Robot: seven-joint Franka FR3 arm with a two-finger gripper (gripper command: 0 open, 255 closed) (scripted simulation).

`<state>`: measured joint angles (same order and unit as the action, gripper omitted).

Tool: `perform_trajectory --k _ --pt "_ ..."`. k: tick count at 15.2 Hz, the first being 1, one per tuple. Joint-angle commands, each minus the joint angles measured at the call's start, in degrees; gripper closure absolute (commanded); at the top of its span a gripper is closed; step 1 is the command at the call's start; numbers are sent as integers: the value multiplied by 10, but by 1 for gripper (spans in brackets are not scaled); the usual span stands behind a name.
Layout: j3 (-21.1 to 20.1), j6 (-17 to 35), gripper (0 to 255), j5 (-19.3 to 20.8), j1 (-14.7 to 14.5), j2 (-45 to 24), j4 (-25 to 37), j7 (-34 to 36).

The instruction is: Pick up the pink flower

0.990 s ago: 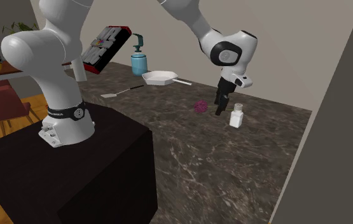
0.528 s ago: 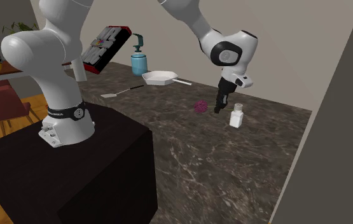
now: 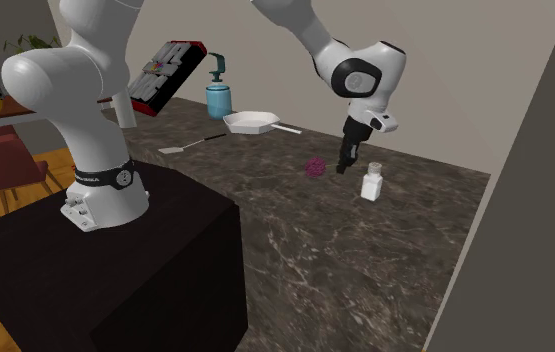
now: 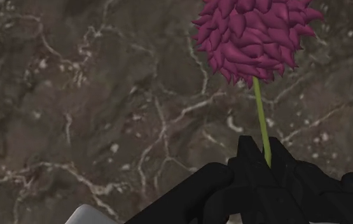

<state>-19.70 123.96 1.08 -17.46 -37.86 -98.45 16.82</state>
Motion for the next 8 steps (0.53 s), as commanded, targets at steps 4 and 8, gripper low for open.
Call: perform_trajectory --k 4,8 --pt "-5 -26 255 -6 4 25 1 1" --pt "-9 -47 255 -11 7 44 4 1"
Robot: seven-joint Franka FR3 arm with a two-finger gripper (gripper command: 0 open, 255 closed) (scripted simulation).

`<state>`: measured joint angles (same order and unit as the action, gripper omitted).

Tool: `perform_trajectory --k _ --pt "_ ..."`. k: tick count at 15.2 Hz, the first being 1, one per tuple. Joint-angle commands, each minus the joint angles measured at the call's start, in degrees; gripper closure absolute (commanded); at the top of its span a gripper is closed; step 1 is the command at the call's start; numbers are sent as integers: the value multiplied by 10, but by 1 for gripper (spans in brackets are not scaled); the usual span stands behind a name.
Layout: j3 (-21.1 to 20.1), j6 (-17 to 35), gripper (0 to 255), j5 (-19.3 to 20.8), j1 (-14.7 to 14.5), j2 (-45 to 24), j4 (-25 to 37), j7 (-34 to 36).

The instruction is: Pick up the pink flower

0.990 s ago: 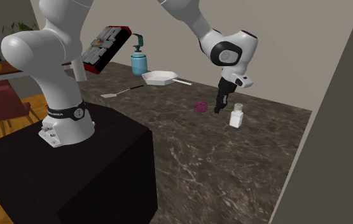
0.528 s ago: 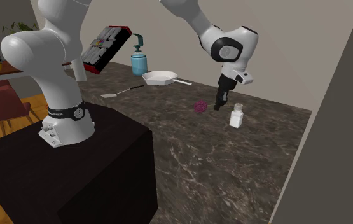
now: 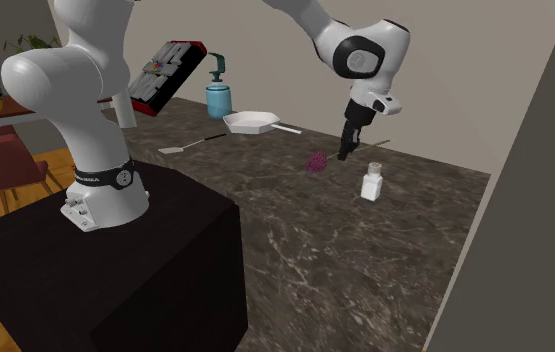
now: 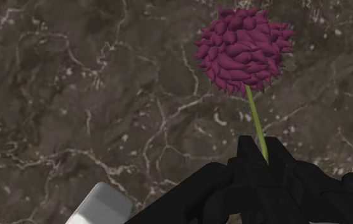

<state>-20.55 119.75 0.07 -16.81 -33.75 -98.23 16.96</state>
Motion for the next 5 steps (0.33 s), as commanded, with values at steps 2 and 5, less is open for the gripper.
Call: perform_trajectory --k 2,5 --pt "-2 -17 255 -3 2 12 5 0" --pt "-3 -23 255 -5 3 17 6 1"
